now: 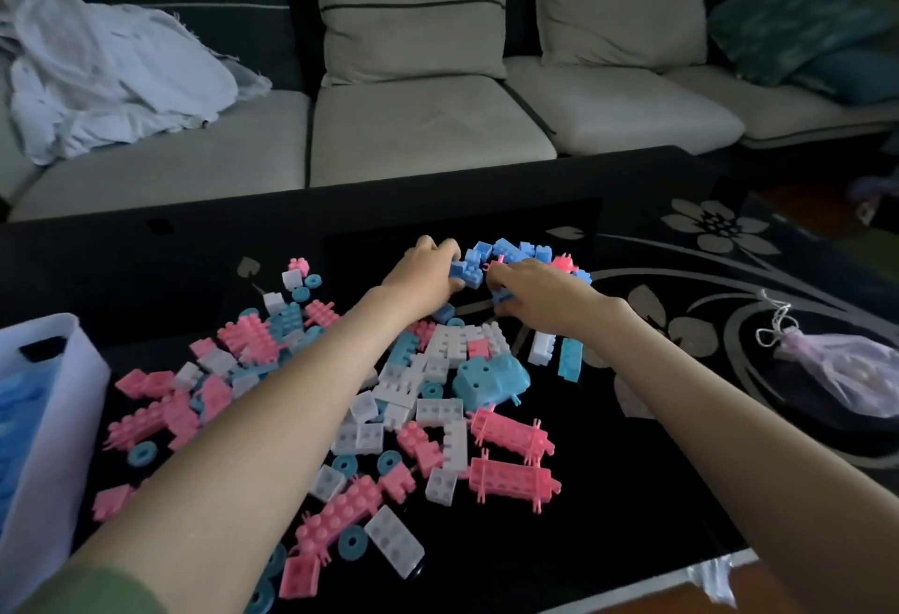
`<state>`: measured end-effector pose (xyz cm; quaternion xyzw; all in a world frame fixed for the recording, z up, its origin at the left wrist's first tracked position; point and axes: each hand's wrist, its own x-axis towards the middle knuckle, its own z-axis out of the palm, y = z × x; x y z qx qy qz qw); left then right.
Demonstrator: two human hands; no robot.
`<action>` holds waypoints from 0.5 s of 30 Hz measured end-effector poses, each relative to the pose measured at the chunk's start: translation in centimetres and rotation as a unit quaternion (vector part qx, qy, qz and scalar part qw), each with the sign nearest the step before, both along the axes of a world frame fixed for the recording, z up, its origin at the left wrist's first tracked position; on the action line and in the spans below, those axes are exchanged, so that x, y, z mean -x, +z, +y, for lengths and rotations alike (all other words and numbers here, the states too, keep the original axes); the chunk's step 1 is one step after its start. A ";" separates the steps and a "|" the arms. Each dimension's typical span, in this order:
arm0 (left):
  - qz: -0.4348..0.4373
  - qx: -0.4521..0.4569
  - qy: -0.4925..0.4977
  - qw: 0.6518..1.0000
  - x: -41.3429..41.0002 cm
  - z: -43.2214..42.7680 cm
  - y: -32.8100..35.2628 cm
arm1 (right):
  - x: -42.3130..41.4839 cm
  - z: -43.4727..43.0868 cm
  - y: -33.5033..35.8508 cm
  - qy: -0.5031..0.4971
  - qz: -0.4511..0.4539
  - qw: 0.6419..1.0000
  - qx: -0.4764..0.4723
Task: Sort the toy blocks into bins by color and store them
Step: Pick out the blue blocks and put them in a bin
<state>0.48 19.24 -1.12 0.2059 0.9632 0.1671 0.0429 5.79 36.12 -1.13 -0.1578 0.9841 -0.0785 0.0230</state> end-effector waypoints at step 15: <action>-0.020 -0.009 0.010 1.000 -1.0 -2.5 1.4 | -0.6 -1.7 1.6 -0.149 -0.271 0.679 0.666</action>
